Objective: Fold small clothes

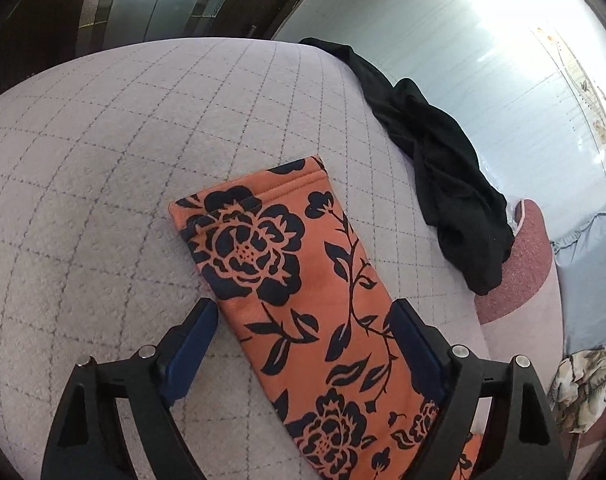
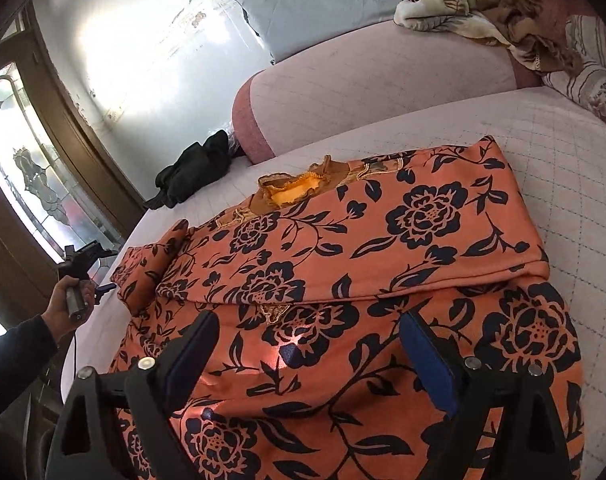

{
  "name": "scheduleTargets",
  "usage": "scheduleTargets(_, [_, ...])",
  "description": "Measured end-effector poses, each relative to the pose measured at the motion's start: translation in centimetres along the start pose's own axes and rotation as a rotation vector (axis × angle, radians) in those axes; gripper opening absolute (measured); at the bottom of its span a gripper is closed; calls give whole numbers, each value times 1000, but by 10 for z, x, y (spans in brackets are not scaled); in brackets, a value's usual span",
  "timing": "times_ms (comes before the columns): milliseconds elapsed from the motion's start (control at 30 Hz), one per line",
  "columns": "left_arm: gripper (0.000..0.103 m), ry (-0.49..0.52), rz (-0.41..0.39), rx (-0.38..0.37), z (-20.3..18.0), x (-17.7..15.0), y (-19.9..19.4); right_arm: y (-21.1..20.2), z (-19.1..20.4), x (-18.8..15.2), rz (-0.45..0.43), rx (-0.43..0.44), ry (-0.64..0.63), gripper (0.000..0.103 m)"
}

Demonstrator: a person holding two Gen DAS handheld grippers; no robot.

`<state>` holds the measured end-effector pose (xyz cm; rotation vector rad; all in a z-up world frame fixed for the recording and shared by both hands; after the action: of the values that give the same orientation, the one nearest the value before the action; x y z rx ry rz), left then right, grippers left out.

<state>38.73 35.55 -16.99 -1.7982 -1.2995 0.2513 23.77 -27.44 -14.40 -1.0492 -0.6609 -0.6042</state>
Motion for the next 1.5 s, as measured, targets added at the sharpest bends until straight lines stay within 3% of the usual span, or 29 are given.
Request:
scheduleTargets(67, [66,35,-34,85,-1,3,6,0,-1,0,0,-1,6,93])
scheduleTargets(133, [13,73,-65,217,3,6,10,1,-2,1,1,2,12,93])
scheduleTargets(167, [9,81,-73,251,5,8,11,1,-2,0,4,4,14,93])
scheduleTargets(267, [4,141,-98,266,-4,12,7,3,-2,-1,13,15,23,93])
scheduleTargets(367, [4,296,-210,253,-43,1,-22,1,-2,1,4,17,28,93])
scheduleTargets(433, [4,418,-276,199,-80,-18,-49,-3,-3,2,-8,25,43,93])
scheduleTargets(533, [4,616,-367,77,-145,-74,-99,-9,-6,4,-22,39,73,93])
scheduleTargets(633, [4,798,-394,-54,-204,-154,-131,-15,-9,5,-38,45,102,93])
scheduleTargets(733, [4,955,-369,-170,-248,-246,-144,-22,-11,4,-53,45,115,93])
scheduleTargets(867, [4,1067,-269,-265,-277,-352,-134,-33,-18,5,-81,27,129,93])
scheduleTargets(1000, [10,1250,28,-293,-274,-454,-83,-35,-31,2,-81,25,175,93])
scheduleTargets(1033, [10,1289,73,-261,-261,-471,-76,-33,-35,0,-70,24,194,93])
scheduleTargets(1100, [10,1281,97,-198,-243,-471,-69,-31,-40,-1,-59,19,219,93])
scheduleTargets(1167, [13,1192,96,-214,-228,-445,-79,-37,-41,2,-80,21,223,93])
scheduleTargets(1233, [49,1108,25,-225,-213,-407,-101,-41,-42,5,-91,29,229,93])
scheduleTargets(1300, [70,1020,-103,-222,-197,-369,-124,-40,-43,8,-82,63,263,93])
scheduleTargets(1367, [71,961,-186,-198,-176,-336,-138,-33,-40,15,-55,122,307,93])
scheduleTargets(1500, [72,902,-196,-125,-132,-295,-129,-6,-30,50,-1,155,273,93])
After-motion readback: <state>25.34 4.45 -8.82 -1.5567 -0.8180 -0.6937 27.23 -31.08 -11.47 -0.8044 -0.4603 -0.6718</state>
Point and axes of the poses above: each gripper's, at about its wrist camera, not at the fingertips, and y roughly the way its jaws point, z to its left, x to its top, the point moved 6 cm from there along y, roughly the way its jaws point, and after that the axes turned 9 degrees about -y, right-handed, at the moved point
